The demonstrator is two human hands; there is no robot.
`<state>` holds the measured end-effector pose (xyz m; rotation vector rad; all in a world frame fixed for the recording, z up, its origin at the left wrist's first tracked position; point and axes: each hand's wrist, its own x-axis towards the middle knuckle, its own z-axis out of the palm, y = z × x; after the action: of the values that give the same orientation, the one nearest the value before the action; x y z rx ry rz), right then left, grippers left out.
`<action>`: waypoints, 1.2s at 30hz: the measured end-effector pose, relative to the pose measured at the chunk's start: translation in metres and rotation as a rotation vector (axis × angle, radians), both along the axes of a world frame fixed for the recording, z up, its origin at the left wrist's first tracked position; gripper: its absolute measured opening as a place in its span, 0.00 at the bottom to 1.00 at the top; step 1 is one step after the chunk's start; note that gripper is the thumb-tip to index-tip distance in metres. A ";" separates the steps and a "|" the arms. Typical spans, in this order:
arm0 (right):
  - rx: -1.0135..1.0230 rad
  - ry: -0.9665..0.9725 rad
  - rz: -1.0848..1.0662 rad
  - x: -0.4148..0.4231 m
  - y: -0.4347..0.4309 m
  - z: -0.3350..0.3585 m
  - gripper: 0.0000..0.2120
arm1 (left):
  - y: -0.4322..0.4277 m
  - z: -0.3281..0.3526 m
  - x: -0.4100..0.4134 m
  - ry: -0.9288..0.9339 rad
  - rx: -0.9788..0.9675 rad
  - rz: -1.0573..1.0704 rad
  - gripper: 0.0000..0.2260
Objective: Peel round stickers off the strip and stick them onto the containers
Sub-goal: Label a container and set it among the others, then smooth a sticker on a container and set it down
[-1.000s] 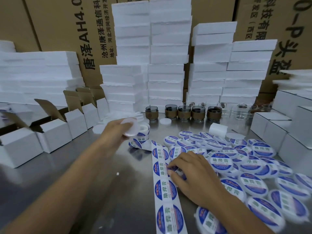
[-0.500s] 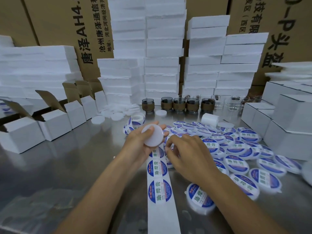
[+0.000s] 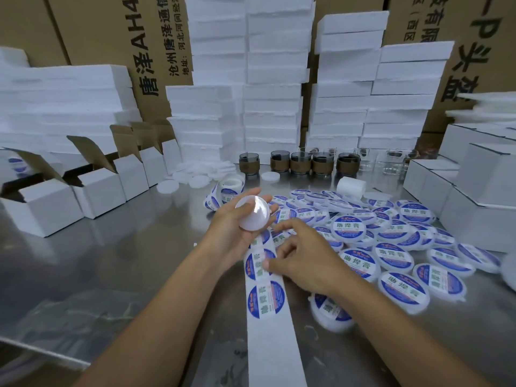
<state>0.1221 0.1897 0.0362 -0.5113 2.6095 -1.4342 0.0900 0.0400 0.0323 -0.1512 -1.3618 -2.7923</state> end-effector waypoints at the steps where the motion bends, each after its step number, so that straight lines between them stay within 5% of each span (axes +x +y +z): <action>1: -0.086 -0.048 -0.031 -0.002 0.002 0.002 0.22 | -0.001 0.001 0.000 0.005 0.019 0.003 0.08; 6: -0.308 0.023 -0.238 -0.017 0.010 0.005 0.11 | -0.006 0.004 -0.002 0.009 0.043 0.059 0.07; 12: -0.420 0.168 -0.375 -0.027 0.012 -0.001 0.08 | -0.001 -0.008 -0.003 -0.077 -0.465 0.023 0.12; 16: -0.381 0.261 -0.396 -0.029 0.010 -0.003 0.08 | 0.002 -0.010 0.001 -0.038 -0.596 -0.103 0.09; 20: -0.104 0.646 -0.339 -0.025 0.012 -0.006 0.05 | 0.002 -0.007 0.001 -0.047 -0.582 -0.033 0.05; 23: 0.064 0.830 -0.235 -0.022 0.014 -0.005 0.13 | 0.002 -0.003 0.002 -0.068 -0.542 0.022 0.09; 36: 0.176 0.848 -0.177 -0.021 0.013 -0.004 0.16 | 0.002 -0.002 0.003 -0.095 -0.531 -0.130 0.11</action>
<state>0.1007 0.2031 0.0324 -1.0785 3.4562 -1.1700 0.0927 0.0421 0.0298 -0.1212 -2.1596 -2.4831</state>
